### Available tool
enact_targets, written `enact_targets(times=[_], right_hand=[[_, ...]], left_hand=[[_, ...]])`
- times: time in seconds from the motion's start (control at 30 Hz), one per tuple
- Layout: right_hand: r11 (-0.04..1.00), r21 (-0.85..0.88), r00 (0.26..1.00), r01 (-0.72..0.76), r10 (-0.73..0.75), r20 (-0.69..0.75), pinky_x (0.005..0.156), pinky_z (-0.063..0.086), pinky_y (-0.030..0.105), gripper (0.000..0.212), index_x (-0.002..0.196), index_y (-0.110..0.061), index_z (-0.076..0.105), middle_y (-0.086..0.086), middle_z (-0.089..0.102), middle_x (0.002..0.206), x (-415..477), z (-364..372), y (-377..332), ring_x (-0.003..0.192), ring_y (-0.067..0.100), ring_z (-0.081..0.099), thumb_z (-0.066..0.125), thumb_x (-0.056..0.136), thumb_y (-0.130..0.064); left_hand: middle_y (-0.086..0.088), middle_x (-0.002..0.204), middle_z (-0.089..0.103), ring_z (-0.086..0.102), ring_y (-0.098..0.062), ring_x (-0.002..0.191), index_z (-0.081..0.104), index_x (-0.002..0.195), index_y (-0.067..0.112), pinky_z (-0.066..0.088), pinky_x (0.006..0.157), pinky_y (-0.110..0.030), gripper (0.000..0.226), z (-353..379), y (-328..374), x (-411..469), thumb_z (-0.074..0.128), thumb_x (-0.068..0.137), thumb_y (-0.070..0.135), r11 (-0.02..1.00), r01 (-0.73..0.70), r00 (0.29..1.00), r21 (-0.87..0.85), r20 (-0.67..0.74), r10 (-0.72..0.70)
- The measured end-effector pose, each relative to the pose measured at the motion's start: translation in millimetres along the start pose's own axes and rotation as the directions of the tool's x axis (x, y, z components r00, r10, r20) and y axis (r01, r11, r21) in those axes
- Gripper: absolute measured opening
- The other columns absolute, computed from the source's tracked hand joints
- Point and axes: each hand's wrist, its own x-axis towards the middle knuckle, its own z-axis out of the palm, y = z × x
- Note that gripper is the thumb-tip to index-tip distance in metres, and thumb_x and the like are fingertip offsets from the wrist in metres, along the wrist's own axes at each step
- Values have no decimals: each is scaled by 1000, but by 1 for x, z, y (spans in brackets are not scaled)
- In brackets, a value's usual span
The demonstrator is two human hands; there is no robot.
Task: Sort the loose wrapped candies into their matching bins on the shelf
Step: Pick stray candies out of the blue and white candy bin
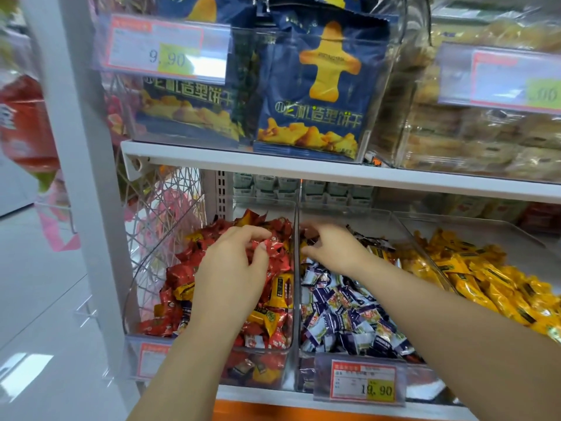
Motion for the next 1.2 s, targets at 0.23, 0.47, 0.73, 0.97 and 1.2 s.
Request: enact_targets(times=[0.23,0.47,0.73,0.97,1.2], right_hand=[[999,-18,988,-31,33,150,75,44,24,51,129,-10,48,3,57,104,9,6,-2,92,18,55,68,82,-14],[984,-177,978,-31,67,198,65,51,27,26,108,-14,66,3,59,109,-10,-9,5,79,17,58,66,83,-7],[999,-14,940,-43,36,-339,67,44,26,26,112,-28,60,-12,61,94,-77,-49,25,66,8,53,63,86,-26],[895,61,696,-442,385,-606,90,43,44,39,117,-11,63,20,66,105,-126,-94,105,110,40,51,66,84,-33],[956,249,883,-154,246,-400,72,39,7,16,102,-24,69,-14,63,92,-132,-70,98,87,2,57,63,88,-20]], left_hand=[[18,101,59,56,1,92,65,103,32,46,73,-24,19,3,-1,2,54,93,20,1000,0,1000,-2,29,0],[17,103,61,57,0,96,65,103,30,47,76,-24,19,9,-2,0,55,92,19,999,-36,996,2,81,36],[13,105,61,58,-6,90,66,107,26,46,80,-24,21,35,20,-1,55,92,16,992,-127,986,-7,111,127],[13,106,61,58,-8,85,67,109,23,42,82,-19,21,66,52,-16,55,92,18,953,-301,942,21,161,294],[14,116,58,56,-8,106,64,112,27,45,93,-31,22,83,63,-23,52,95,23,923,-385,857,20,380,349]])
